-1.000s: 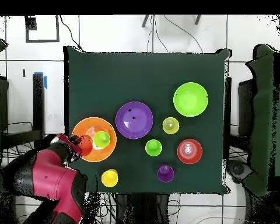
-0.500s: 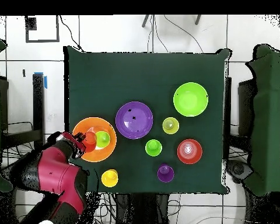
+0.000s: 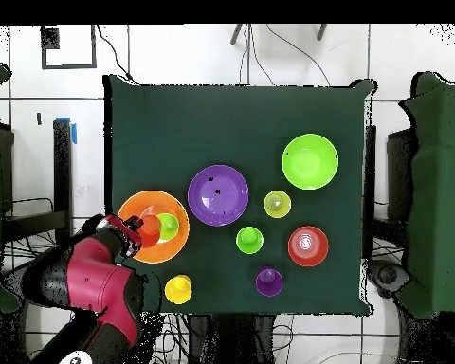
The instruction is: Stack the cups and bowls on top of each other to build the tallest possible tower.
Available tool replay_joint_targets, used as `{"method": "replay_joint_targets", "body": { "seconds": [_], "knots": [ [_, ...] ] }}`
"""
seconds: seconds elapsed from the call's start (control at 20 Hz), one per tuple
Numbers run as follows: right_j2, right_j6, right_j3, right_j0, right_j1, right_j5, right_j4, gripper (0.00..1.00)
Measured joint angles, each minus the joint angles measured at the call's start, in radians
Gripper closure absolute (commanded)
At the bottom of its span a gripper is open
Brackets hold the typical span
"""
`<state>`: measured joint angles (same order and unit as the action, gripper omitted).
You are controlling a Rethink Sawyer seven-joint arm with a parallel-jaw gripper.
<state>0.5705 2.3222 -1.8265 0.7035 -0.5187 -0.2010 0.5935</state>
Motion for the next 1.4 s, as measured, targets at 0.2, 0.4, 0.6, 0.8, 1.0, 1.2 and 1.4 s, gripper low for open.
{"method": "replay_joint_targets", "body": {
  "seconds": [0.2,0.4,0.6,0.8,1.0,1.2,1.4],
  "knots": [
    [0.0,0.0,0.0,0.0,0.007,0.0,0.0,1.0],
    [0.0,0.0,0.0,0.0,0.015,0.0,0.0,1.0],
    [0.0,0.0,0.0,0.0,0.023,0.0,0.0,1.0],
    [-0.001,0.0,0.0,0.002,0.034,0.0,0.0,1.0],
    [-0.001,0.0,0.0,0.004,0.047,0.0,0.0,1.0],
    [-0.001,0.0,0.0,0.008,0.053,0.0,0.001,1.0],
    [-0.001,0.0,0.001,0.015,0.055,0.0,0.001,1.0]
  ]
}}
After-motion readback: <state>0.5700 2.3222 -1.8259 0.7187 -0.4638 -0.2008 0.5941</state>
